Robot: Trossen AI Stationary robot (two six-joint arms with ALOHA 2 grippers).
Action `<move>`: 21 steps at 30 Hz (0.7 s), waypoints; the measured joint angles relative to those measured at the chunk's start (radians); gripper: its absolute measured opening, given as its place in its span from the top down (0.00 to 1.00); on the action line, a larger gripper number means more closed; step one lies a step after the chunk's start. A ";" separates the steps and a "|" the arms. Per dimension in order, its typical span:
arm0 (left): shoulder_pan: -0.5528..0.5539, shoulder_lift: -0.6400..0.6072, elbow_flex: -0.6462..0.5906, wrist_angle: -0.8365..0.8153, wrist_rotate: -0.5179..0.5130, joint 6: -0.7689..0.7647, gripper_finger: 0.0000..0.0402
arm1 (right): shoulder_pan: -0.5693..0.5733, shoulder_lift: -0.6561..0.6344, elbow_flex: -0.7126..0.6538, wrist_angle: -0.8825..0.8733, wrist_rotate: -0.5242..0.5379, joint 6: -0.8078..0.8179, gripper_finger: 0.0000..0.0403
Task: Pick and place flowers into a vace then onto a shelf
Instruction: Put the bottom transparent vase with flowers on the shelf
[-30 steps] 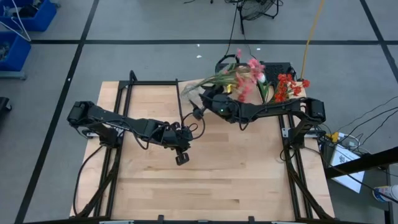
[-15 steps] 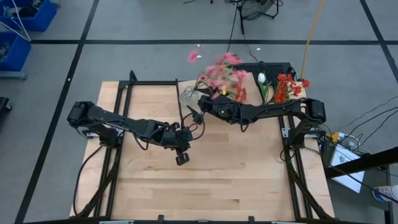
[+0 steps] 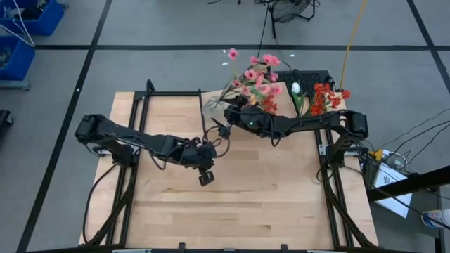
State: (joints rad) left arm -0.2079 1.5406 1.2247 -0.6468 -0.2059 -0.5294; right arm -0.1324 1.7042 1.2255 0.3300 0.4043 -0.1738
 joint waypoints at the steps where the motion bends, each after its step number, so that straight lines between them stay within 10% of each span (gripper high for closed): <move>1: -0.005 -0.016 0.000 -0.007 -0.020 -0.005 0.87 | -0.001 0.000 0.000 0.002 -0.013 -0.002 0.01; 7: 0.002 -0.179 0.000 -0.137 -0.235 -0.076 0.87 | 0.000 0.000 0.000 0.002 -0.045 -0.032 0.01; 21: 0.276 -0.428 0.001 -0.215 -0.234 -0.041 0.87 | -0.006 0.001 0.000 0.006 -0.100 -0.098 0.01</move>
State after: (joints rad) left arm 0.0685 1.1130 1.2255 -0.8618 -0.4397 -0.5704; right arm -0.1383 1.7050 1.2255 0.3363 0.3038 -0.2717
